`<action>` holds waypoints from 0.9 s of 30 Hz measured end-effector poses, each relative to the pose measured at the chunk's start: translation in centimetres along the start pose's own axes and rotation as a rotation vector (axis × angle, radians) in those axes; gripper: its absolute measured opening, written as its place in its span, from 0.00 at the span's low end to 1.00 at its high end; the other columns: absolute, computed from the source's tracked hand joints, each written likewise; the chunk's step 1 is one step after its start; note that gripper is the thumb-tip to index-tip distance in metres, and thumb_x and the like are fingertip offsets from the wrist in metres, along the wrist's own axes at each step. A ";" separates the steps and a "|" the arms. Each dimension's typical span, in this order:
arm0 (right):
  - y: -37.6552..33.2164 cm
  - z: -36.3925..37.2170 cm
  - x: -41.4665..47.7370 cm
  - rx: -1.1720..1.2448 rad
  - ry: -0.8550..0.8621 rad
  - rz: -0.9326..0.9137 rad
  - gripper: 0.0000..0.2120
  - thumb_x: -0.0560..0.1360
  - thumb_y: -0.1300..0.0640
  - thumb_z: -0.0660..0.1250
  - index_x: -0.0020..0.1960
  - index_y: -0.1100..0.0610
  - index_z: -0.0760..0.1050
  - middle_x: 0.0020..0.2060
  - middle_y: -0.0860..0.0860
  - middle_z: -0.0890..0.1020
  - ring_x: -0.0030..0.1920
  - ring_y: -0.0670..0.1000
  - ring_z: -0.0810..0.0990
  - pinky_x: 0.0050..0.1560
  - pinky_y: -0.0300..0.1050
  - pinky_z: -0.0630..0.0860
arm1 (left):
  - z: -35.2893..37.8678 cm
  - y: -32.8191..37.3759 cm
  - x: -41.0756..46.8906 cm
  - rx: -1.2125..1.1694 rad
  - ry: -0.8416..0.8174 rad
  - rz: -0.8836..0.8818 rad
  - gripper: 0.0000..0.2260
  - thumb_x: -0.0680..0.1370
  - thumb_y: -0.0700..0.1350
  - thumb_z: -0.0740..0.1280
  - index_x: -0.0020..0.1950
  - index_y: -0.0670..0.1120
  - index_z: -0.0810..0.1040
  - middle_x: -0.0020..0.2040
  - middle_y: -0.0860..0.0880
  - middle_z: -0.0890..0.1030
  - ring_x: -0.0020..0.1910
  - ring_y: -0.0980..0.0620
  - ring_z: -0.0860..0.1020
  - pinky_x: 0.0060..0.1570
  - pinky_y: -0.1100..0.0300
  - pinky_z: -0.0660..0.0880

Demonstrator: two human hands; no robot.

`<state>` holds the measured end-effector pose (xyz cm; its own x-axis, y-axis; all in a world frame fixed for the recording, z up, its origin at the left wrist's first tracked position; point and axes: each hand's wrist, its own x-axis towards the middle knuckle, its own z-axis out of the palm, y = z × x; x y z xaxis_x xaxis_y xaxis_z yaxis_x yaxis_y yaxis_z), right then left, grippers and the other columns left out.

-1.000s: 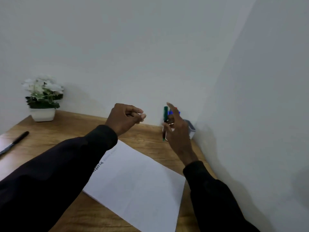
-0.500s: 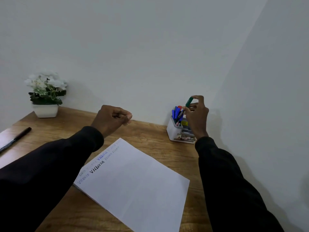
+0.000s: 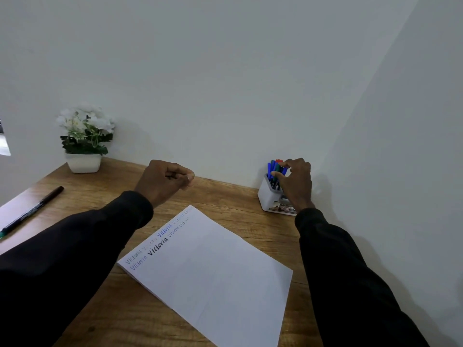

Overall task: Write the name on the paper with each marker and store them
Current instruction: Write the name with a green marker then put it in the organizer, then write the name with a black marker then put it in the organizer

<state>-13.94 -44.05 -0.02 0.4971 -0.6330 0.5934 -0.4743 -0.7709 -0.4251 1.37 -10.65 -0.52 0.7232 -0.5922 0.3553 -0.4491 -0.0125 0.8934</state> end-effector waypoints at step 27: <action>-21.0 7.7 -11.0 0.595 -0.630 -0.363 0.04 0.75 0.61 0.77 0.46 0.52 0.87 0.38 0.44 0.87 0.39 0.43 0.83 0.45 0.37 0.78 | -16.1 -4.7 -8.4 0.116 0.100 -0.074 0.07 0.76 0.41 0.71 0.51 0.41 0.84 0.41 0.46 0.86 0.42 0.50 0.84 0.44 0.64 0.80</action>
<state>-3.88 -21.43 -2.92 0.9260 -0.1343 0.3530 0.1497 -0.7276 -0.6694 5.85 7.35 -3.23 0.8024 -0.5033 0.3205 -0.4462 -0.1495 0.8823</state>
